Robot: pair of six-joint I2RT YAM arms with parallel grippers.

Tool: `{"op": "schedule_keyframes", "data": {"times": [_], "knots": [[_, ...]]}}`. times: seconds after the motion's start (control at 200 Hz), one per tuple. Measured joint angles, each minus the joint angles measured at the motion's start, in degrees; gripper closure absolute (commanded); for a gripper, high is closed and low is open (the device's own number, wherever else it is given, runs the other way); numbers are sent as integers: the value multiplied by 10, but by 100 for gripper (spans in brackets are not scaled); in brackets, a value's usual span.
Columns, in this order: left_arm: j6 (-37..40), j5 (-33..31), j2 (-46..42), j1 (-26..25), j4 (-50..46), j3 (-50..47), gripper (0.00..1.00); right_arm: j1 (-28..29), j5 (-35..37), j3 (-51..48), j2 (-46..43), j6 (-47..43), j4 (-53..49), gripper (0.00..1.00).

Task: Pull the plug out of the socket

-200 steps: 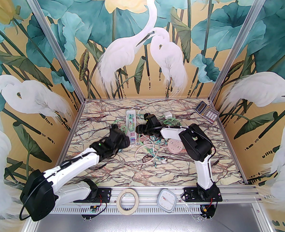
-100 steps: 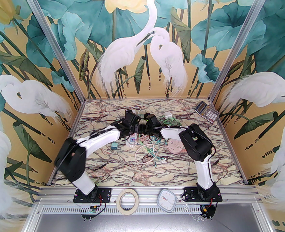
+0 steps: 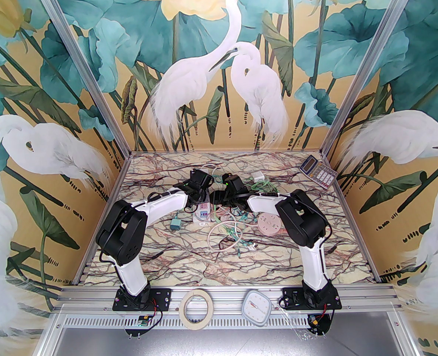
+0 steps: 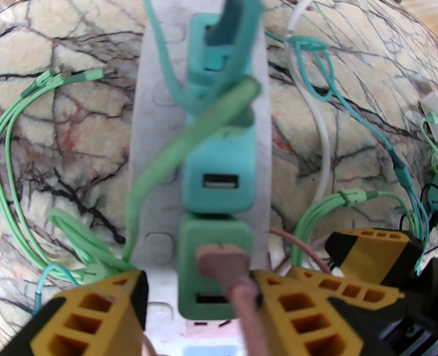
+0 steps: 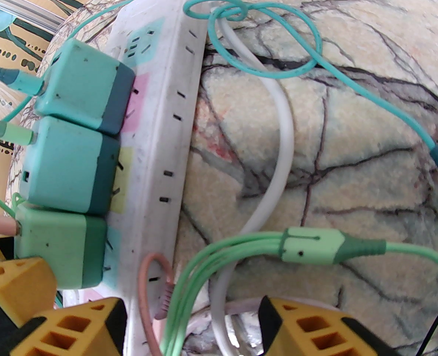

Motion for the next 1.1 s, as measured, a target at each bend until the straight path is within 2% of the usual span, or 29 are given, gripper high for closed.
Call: {"op": "schedule_keyframes", "data": {"times": [0.25,0.395,0.74,0.895,1.1], "knots": [[-1,-13,-103,-39,-2,-37,56,0,-2,0,0,2,0,33],[1,9,-147,-56,26,-65,58,0,-2,0,0,2,0,34],[-1,27,-54,-40,10,-54,61,-2,-3,0,0,2,0,33],[-5,16,-41,-20,-8,-47,61,-2,-4,0,0,2,0,34],[-3,13,-19,-18,-15,-25,61,-2,-6,0,0,2,0,33]]}}
